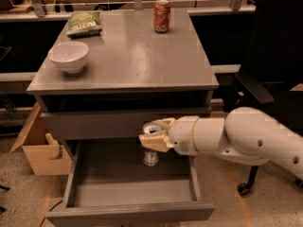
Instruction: Place redbull can into middle drawer
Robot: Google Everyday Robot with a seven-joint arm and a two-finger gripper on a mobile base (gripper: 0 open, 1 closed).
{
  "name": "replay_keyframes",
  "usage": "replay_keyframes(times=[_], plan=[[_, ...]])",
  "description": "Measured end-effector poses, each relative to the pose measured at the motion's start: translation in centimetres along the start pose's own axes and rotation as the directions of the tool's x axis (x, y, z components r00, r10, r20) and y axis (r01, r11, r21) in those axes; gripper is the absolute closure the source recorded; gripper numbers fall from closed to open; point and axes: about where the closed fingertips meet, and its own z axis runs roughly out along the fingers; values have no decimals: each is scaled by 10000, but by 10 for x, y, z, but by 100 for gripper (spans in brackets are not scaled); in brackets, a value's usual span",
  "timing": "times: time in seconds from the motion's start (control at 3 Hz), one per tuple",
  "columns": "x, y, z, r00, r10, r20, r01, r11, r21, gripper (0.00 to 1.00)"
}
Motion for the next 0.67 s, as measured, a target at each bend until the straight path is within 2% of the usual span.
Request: replay_keyframes(times=[0.33, 0.67], plan=[[46, 0, 50, 9978, 496, 433, -504, 9985, 188, 100], [46, 0, 50, 9979, 488, 428, -496, 9986, 167, 100]])
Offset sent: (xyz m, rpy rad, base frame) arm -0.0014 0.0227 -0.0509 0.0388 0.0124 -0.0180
